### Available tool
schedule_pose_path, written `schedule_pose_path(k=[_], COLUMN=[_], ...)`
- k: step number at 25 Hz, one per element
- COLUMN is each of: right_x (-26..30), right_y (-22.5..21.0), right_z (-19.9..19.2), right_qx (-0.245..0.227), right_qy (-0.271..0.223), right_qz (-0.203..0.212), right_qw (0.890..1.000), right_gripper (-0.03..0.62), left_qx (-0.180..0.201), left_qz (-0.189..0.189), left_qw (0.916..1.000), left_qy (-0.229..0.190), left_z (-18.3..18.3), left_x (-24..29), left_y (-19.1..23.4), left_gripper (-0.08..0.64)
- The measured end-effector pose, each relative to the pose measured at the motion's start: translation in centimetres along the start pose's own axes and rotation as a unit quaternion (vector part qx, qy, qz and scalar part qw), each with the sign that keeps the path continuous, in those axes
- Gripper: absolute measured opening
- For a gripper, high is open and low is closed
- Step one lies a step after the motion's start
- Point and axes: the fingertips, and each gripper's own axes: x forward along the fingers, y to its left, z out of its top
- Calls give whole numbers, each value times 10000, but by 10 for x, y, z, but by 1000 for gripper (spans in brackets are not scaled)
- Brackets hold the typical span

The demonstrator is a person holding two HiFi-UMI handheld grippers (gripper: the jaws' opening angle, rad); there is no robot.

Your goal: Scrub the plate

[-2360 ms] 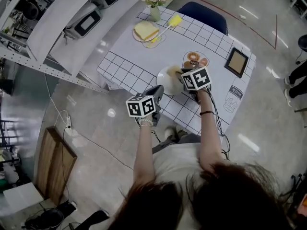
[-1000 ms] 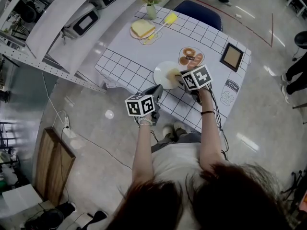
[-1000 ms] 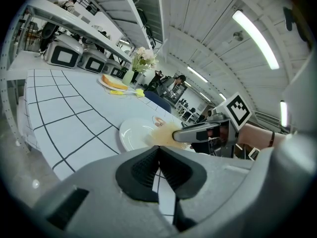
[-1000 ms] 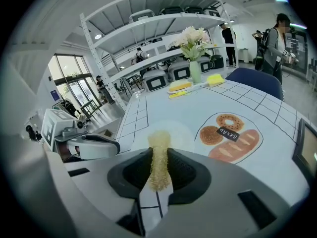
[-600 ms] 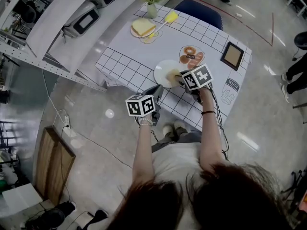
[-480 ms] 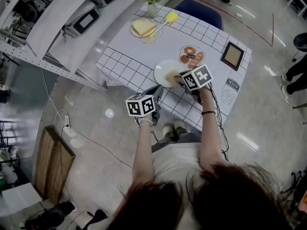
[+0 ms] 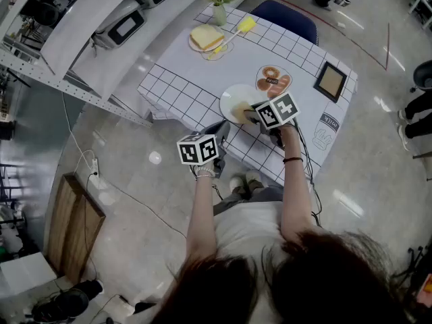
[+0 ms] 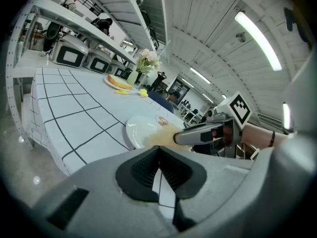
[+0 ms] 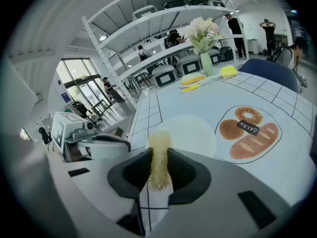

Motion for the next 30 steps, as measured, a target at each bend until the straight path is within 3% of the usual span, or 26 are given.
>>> schedule_pose_path(k=[18,30], right_x=[28,42], right_y=[23,20], right_z=[15,29], right_qx=[283,439], right_qy=[-213,-515], right_qz=[721,714], right_qw=[9968,9952], right_gripper=[80,80], left_qx=[-192,-253], left_qz=[301,450], left_qw=[9993,9985], left_qy=[-138,-193], left_z=[2,5], left_x=[-15,-23], left_y=[20,35], left_gripper=[11,11])
